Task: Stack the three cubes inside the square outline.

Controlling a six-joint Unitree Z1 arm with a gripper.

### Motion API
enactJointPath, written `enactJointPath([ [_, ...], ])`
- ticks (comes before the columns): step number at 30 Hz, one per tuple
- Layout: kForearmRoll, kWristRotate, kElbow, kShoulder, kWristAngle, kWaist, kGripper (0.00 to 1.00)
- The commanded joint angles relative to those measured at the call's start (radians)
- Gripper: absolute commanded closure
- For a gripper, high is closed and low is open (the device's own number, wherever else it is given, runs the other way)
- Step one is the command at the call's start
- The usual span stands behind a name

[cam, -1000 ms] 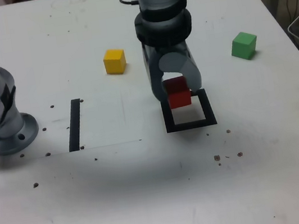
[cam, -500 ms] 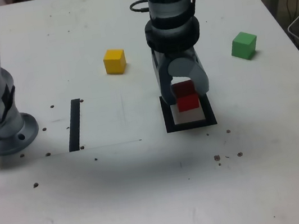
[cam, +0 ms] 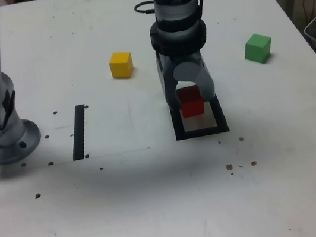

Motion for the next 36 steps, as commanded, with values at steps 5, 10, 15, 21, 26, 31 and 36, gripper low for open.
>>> enactJointPath([
  [5,-0.008,0.003,0.004,0.010,-0.002,0.001,0.75],
  [10,-0.010,0.002,0.002,0.009,-0.004,-0.003,0.75],
  [15,-0.015,0.000,0.003,0.011,-0.007,-0.009,0.75],
  [21,-0.025,0.000,0.001,0.022,-0.008,-0.009,0.47],
  [26,-0.046,0.000,0.008,0.026,-0.004,-0.009,0.07],
  [31,-0.047,-0.001,0.013,0.024,-0.001,-0.009,0.01],
  [36,-0.038,-0.004,0.009,0.019,0.002,-0.009,0.01],
])
